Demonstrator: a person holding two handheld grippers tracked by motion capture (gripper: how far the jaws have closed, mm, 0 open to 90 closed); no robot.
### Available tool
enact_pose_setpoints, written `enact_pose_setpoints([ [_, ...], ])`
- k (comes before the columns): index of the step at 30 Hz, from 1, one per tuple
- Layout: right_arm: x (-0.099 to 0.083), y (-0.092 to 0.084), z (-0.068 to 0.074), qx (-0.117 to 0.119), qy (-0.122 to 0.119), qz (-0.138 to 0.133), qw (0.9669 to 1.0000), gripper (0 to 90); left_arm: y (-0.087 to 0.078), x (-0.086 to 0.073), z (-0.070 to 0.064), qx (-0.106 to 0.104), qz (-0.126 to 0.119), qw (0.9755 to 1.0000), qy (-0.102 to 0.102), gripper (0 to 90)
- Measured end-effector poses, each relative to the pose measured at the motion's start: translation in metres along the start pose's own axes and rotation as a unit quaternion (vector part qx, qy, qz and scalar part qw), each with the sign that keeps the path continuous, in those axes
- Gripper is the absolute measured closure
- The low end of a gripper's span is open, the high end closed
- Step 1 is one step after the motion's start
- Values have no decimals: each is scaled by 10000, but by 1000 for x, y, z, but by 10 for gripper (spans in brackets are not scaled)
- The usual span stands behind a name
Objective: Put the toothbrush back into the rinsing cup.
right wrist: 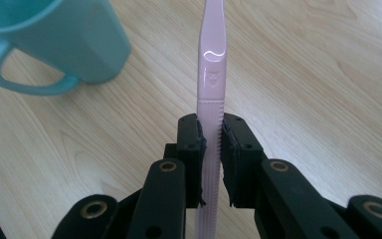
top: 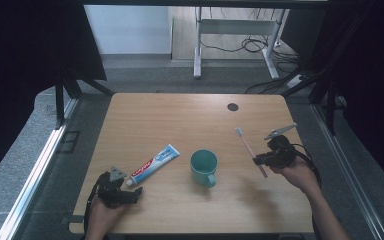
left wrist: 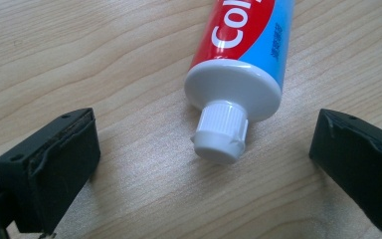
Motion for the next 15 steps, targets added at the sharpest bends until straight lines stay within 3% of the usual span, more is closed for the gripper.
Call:
enact_pose_setpoints([
  [15, 18, -3, 25, 89, -267, -420, 9987, 782, 0, 0, 0, 0, 0, 10000, 0, 0],
])
Point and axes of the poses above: each handheld gripper's, and its own axes: y roughly forward along the jaws, x roughly out of its top, z roughly to its left, the point moved 1 cm from there along y, roughly forward along the jaws, and after that the axes turned 15 degrees about z, right-handed, at the moved point
